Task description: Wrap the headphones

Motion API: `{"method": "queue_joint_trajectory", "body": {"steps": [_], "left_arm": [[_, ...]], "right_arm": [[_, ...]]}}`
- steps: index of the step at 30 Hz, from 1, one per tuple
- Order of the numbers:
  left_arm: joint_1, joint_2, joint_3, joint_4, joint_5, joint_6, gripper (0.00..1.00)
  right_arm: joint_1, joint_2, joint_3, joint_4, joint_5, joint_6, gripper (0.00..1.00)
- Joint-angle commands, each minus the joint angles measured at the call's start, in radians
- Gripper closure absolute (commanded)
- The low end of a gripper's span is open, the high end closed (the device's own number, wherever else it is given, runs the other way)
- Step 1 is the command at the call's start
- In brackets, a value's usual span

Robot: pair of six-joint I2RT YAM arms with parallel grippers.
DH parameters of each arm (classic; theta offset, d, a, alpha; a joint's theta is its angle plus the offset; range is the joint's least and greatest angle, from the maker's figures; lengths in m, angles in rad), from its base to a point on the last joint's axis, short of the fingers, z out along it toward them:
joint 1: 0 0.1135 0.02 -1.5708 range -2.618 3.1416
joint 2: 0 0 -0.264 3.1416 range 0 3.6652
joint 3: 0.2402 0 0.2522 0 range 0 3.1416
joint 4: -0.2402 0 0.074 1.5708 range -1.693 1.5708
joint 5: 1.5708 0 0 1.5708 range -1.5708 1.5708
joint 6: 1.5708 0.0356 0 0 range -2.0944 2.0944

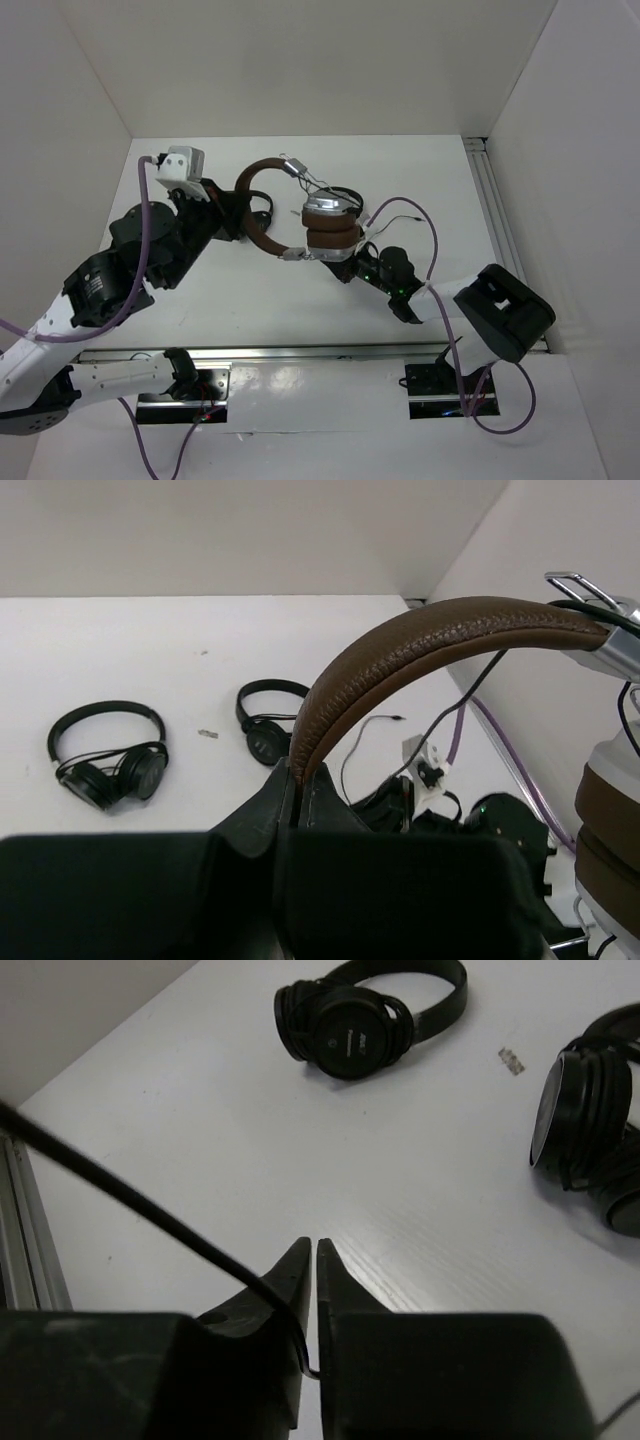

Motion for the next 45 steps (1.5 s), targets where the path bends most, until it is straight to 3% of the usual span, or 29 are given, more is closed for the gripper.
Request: {"method": "queue_joint_trajectory", "body": {"steps": [1,2,7,11,15,20,28,34,45], "left_arm": [[-0.001,0.041,0.077,0.062,-0.160,-0.103,1.00],[-0.001,0.057,0.101,0.050,-0.188,-0.122,1.00],[0.035,0.140,0.131,0.015,-0.306,-0.163,1.00],[0.130,0.209,0.149,-0.016,-0.257,-0.223,1.00],[0.245,0.282,0.149,-0.039,-0.182,-0.287,1.00],[0.409,0.350,0.109,0.001,-0.099,-0.304,1.00],[0.471,0.428,-0.009,0.010,-0.096,-0.355,1.00],[0.480,0.428,-0.052,0.021,-0.035,-0.410,1.00],[0.517,0.460,-0.063,0.012,-0.073,-0.398,1.00]], "right_arm": [[-0.013,0.061,-0.017,0.143,-0.022,0.034,0.90],[-0.013,0.061,-0.017,0.143,-0.022,0.034,0.98],[0.027,0.026,-0.017,0.059,0.011,0.034,1.00],[0.142,-0.104,-0.017,-0.115,0.172,0.000,1.00],[0.277,-0.293,0.036,-0.393,0.315,-0.046,1.00],[0.432,-0.405,0.113,-0.590,0.475,-0.078,1.00],[0.570,-0.468,0.245,-0.761,0.418,-0.172,1.00],[0.570,-0.372,0.333,-0.796,0.420,-0.204,1.00],[0.590,-0.309,0.408,-0.810,0.297,-0.244,1.00]]}}
